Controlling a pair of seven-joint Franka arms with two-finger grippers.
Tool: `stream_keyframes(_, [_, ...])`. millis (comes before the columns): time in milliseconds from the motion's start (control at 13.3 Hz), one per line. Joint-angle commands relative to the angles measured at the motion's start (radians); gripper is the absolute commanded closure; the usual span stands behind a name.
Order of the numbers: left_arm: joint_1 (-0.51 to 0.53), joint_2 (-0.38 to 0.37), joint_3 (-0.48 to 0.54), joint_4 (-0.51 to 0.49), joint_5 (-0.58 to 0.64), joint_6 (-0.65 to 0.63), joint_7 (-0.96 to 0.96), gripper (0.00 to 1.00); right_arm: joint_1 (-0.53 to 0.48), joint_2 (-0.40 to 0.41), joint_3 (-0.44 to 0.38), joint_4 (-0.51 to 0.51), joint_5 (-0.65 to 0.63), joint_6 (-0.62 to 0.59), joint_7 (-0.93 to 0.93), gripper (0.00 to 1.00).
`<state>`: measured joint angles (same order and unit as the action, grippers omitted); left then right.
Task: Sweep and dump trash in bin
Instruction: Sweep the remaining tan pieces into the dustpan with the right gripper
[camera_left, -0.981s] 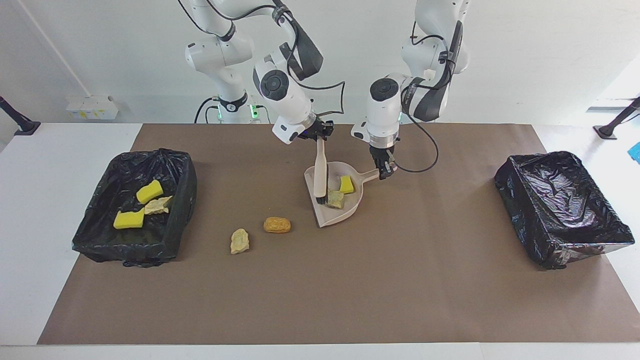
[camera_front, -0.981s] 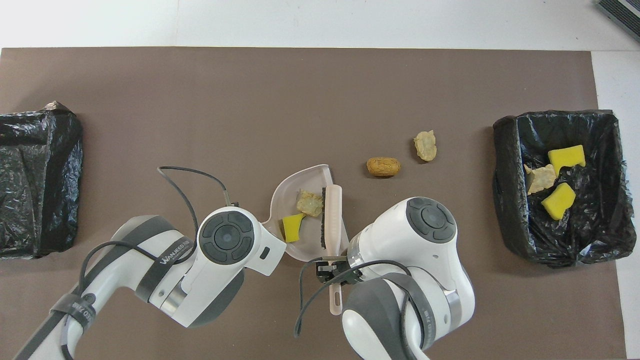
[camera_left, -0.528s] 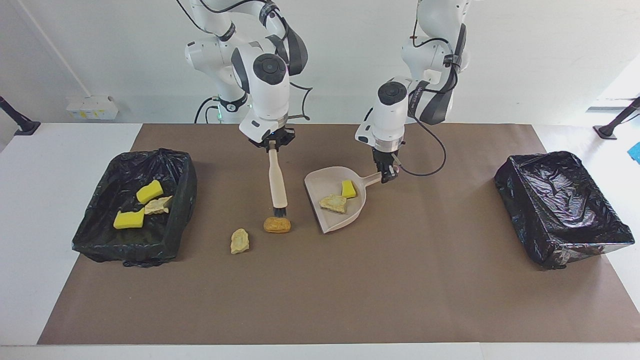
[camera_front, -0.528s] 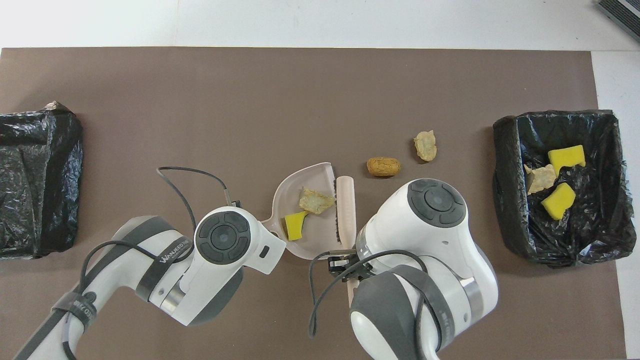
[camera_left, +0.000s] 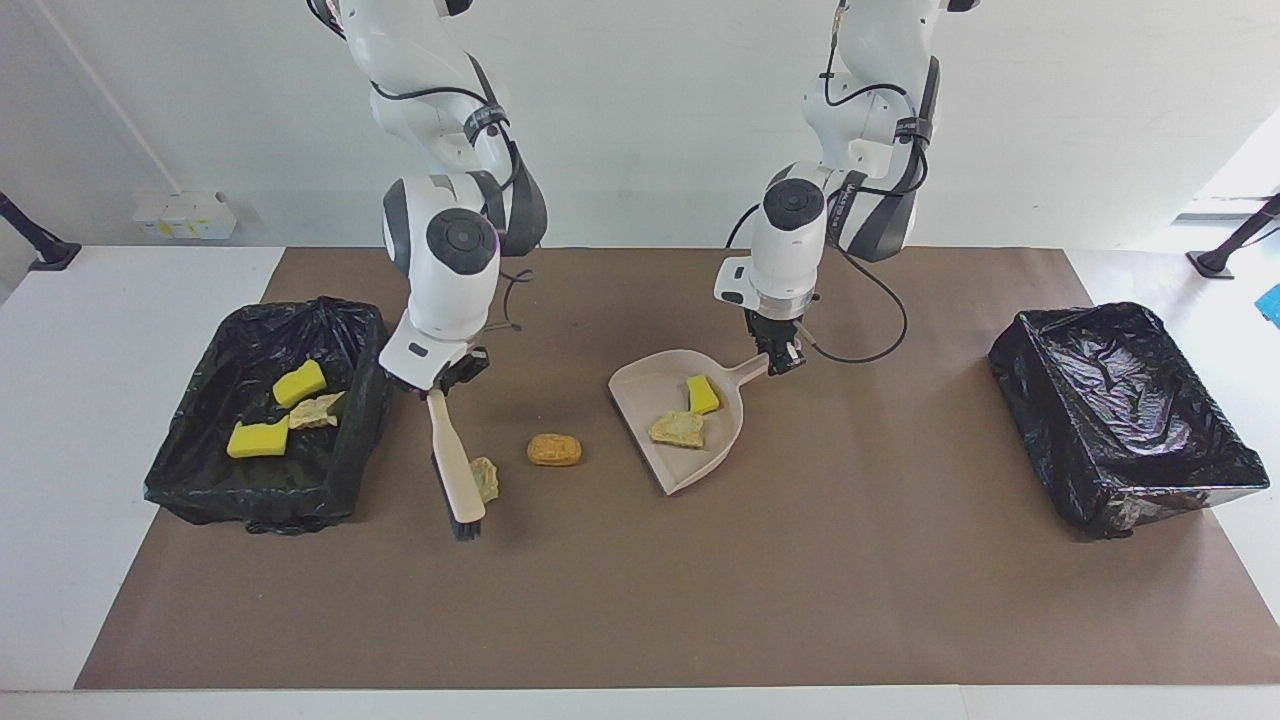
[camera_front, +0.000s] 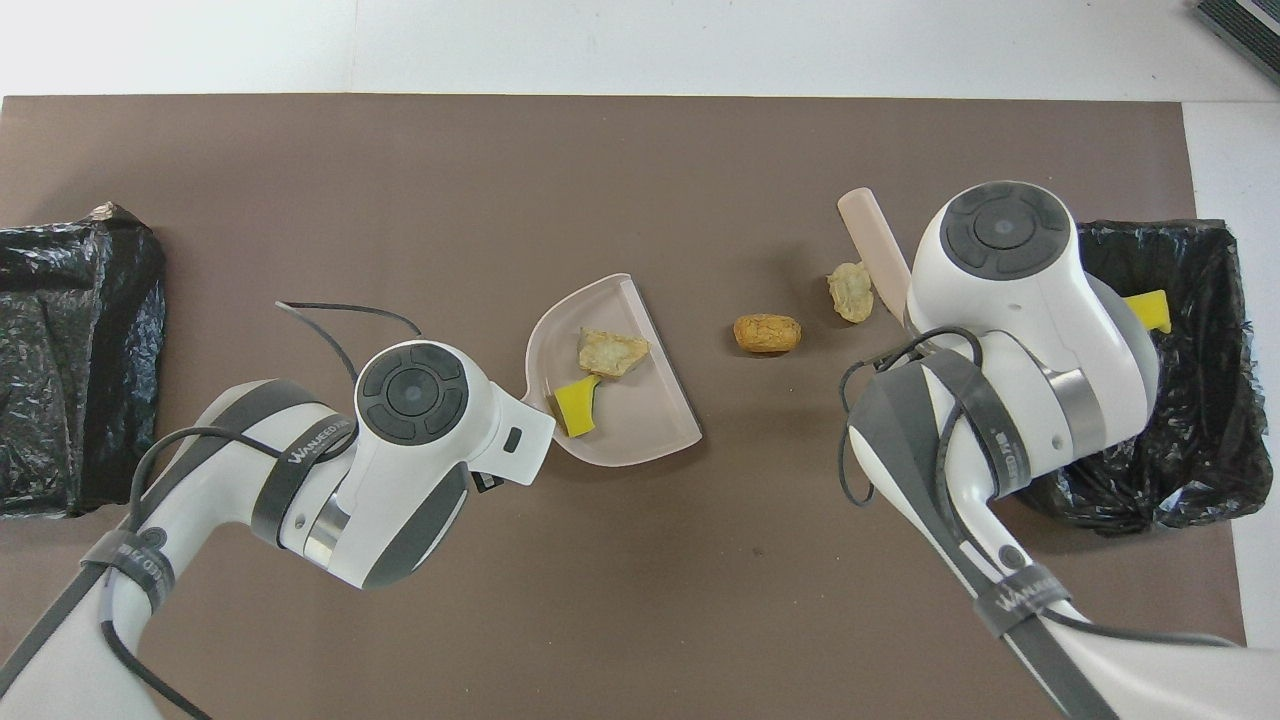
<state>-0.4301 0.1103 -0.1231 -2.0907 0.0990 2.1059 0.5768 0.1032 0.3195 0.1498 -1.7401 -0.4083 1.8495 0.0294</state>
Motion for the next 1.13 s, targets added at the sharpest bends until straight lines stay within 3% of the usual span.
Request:
stream_keyframes(0, [-0.041, 0.006, 0.006, 0.064, 0.001, -0.101, -0.078, 1.0, -0.004, 0.043, 0.016, 0.021, -0.018, -0.013, 0.018, 1.0])
stream_keyframes(151, [-0.059, 0.005, 0.006, 0.063, 0.007, -0.121, -0.095, 1.0, -0.002, 0.033, 0.016, -0.036, 0.079, -0.007, 0.038, 1.0])
stream_keyframes(679, [-0.093, 0.002, 0.005, 0.017, 0.008, -0.107, -0.118, 1.0, 0.062, 0.01, 0.027, -0.065, 0.539, -0.05, 0.037, 1.0])
stream_keyframes(1056, [-0.085, -0.006, 0.003, -0.022, 0.01, -0.017, -0.115, 1.0, 0.193, -0.066, 0.03, -0.162, 0.745, -0.058, 0.038, 1.0])
